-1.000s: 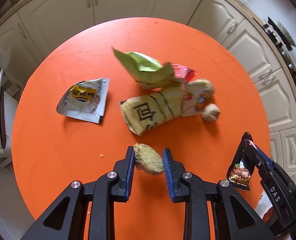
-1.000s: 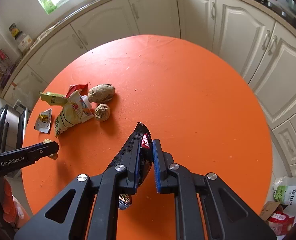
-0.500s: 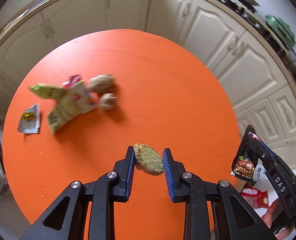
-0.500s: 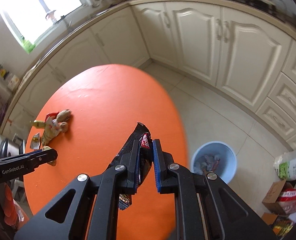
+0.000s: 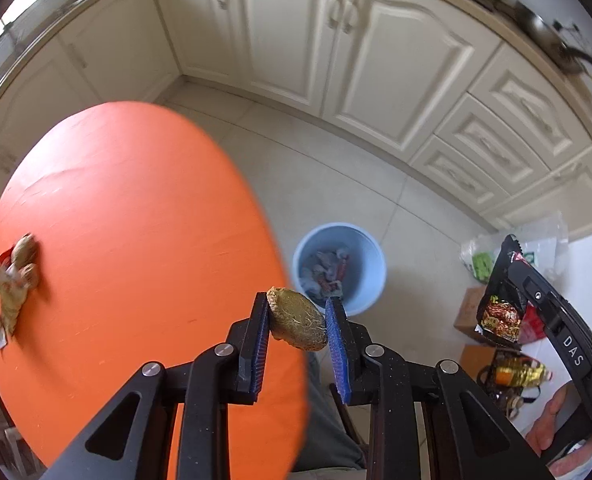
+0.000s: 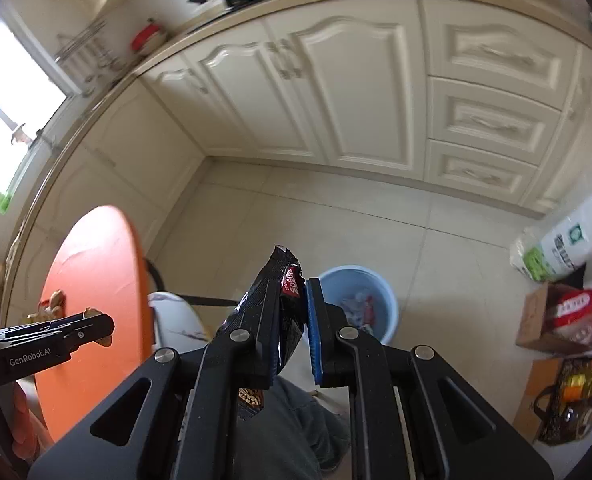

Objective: Collect trash
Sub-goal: 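Carry the black bag and biscuit over to the blue bin, then open both grippers over the blue bin to drop the items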

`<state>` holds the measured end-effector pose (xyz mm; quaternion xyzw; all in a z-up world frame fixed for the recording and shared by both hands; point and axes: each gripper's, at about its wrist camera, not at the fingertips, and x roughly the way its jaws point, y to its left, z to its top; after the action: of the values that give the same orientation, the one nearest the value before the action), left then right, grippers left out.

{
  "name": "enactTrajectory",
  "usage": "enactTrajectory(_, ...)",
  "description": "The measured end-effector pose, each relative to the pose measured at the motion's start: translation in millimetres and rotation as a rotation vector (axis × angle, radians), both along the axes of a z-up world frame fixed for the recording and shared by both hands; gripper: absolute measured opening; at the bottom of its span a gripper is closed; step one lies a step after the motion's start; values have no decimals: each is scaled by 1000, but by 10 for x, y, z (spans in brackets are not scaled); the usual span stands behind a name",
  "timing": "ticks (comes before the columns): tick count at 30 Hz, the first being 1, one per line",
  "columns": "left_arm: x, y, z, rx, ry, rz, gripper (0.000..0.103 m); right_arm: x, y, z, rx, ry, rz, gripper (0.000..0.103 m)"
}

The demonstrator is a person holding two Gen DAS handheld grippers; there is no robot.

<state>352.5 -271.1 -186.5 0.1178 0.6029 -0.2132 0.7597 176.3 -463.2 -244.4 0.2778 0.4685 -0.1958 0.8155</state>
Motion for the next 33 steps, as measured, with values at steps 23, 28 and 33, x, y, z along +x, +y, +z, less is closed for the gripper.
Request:
enactTrajectory(23, 416, -1314, -704, 111, -11, -86, 66, -265, -711, -564, 57, 114, -104, 13)
enactTrajectory(28, 468, -1292, -675, 121, -14, -67, 66, -8, -536, -600, 52, 132, -2, 22)
enactTrajectory(33, 435, -1215, -691, 121, -5, -54, 66, 21, -468, -597, 61, 123, 3, 70)
